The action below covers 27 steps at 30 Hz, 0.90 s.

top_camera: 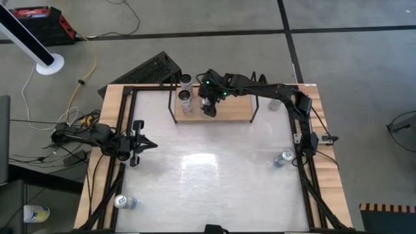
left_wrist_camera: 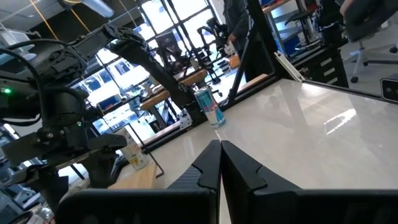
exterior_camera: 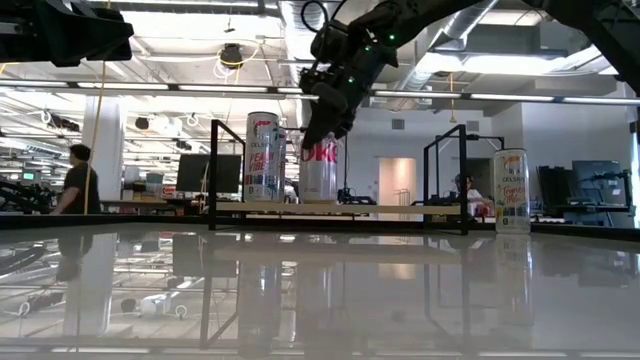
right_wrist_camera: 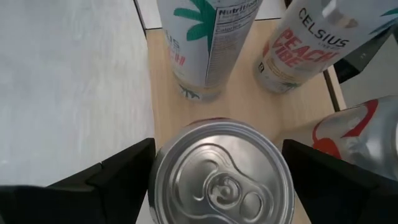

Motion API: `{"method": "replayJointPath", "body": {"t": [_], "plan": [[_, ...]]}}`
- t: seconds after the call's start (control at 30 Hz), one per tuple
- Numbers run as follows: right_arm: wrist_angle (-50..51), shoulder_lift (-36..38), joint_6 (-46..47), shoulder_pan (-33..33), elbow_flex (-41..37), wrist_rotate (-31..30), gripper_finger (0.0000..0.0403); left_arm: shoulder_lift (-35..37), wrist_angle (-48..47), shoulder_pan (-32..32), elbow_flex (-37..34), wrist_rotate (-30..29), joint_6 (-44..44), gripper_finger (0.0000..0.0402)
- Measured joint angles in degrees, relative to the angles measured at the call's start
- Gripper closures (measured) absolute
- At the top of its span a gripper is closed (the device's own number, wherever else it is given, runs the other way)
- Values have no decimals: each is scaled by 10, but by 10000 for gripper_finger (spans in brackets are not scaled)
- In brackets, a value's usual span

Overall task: Place canned beverage on shelf
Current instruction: Put the red-silver soda can on the shelf aligned with the other red-silver soda can, then put the right blue soda can on the shelf

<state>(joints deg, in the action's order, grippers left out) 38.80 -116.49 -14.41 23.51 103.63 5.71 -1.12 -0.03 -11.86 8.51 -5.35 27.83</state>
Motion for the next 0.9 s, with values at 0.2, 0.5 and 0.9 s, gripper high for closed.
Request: {"method": "replayJointPath", "body": {"t": [0.2,0.5,0.9], "plan": [[0,3,-1,-2,0,-11,27,0,0,0,0,0,1,402],[-15,42,-9,-11,0,-16,27,0,0,0,0,0,5,402],[137,102,96,-104,0,3,95,0,0,0,0,-5,4,402]]}}
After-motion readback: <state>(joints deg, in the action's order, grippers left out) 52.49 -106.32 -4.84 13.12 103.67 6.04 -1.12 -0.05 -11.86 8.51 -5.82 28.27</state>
